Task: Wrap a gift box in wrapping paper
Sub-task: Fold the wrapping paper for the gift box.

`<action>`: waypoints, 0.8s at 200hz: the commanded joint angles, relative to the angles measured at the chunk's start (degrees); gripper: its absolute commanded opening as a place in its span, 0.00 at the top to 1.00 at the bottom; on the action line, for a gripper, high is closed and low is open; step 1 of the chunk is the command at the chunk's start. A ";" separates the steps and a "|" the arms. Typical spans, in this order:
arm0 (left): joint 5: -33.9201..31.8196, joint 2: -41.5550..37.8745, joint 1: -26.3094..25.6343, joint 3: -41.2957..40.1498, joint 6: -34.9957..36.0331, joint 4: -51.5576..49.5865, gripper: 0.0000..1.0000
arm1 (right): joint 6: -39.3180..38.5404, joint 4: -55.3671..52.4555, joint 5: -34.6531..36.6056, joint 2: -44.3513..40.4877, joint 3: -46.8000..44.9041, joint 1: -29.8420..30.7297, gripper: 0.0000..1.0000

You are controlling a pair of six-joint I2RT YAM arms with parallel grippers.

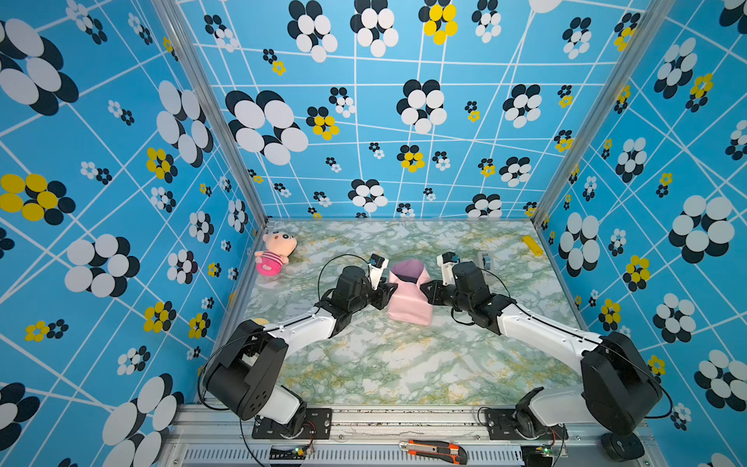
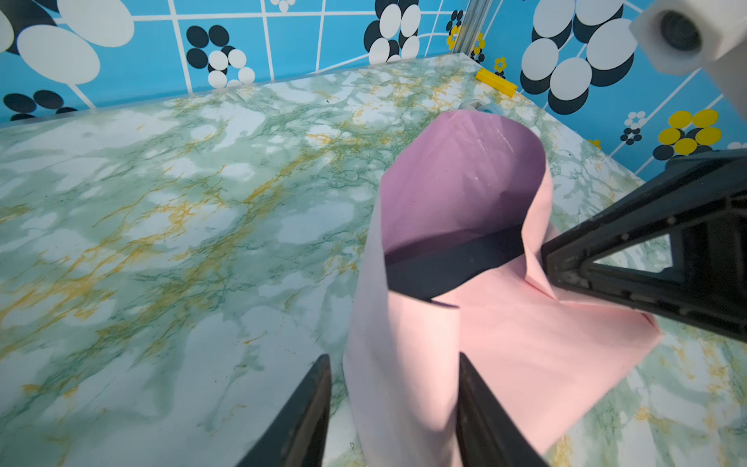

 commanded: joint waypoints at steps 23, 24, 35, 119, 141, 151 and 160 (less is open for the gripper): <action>-2.86 2.22 -0.89 -0.01 0.52 -3.57 0.79 | 0.90 -5.98 0.40 2.70 -1.06 -0.25 0.85; -2.98 2.22 -0.95 0.00 0.60 -3.64 0.79 | 0.89 -5.95 0.39 2.75 -1.13 -0.24 0.85; -4.06 1.98 -1.40 -0.10 1.34 -3.92 0.84 | 0.98 -5.98 0.57 2.89 -1.19 -0.26 0.85; -6.38 0.11 -5.46 -0.15 8.79 -5.42 0.83 | 1.07 -5.49 0.33 3.27 -1.39 -0.26 0.86; -6.87 -0.88 -6.01 0.02 9.81 -5.17 0.85 | 1.08 -5.50 0.29 3.44 -1.24 -0.32 0.86; -6.61 -1.20 -6.25 0.00 10.42 -4.69 0.93 | 1.07 -5.41 0.13 3.52 -1.37 -0.32 0.86; -6.61 -1.42 -6.61 -0.04 11.22 -4.43 0.95 | 1.07 -5.45 0.03 3.68 -1.11 -0.32 0.86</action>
